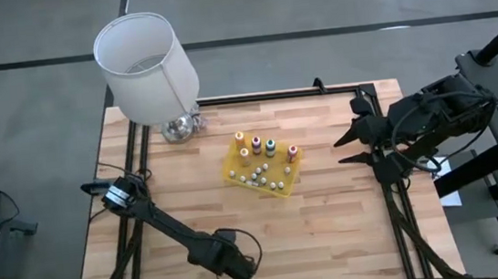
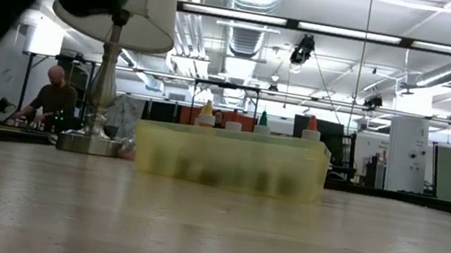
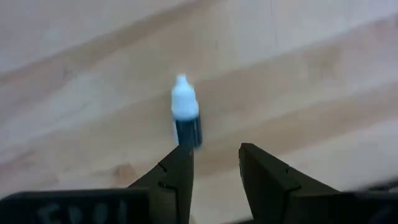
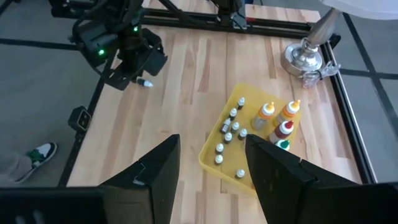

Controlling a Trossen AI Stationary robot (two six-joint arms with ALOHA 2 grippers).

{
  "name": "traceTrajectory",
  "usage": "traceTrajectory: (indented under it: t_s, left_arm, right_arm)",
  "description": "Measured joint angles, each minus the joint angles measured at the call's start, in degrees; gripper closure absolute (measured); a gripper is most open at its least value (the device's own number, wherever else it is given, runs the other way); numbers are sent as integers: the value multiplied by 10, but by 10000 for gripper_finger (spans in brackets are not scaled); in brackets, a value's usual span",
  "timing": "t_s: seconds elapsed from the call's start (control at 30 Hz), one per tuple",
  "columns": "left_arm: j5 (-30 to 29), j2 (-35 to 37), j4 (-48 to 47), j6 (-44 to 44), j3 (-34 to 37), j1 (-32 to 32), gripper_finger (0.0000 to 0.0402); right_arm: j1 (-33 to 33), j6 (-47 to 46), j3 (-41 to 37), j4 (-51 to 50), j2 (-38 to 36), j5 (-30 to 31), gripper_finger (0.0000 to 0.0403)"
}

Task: Pick & Place food coloring
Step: Put the small purple food coloring bottle into the yellow bin

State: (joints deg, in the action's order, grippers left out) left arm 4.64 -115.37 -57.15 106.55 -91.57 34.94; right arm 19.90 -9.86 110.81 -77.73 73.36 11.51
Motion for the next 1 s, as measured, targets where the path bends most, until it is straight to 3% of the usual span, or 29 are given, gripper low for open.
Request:
traceTrajectory:
  t_s: [0.2, 0.4, 1.0]
  left_arm:
    - [-2, -11, -8, -13, 10, -12, 300]
    - [34, -10, -1, -10, 40, -10, 300]
    - [30, -7, 73, -29, 81, -11, 300]
  right_arm:
    - [0, -4, -21, -1, 0, 0, 230]
    - [0, -6, -34, 0, 0, 0, 230]
    - [0, -22, -44, 2, 0, 0, 229]
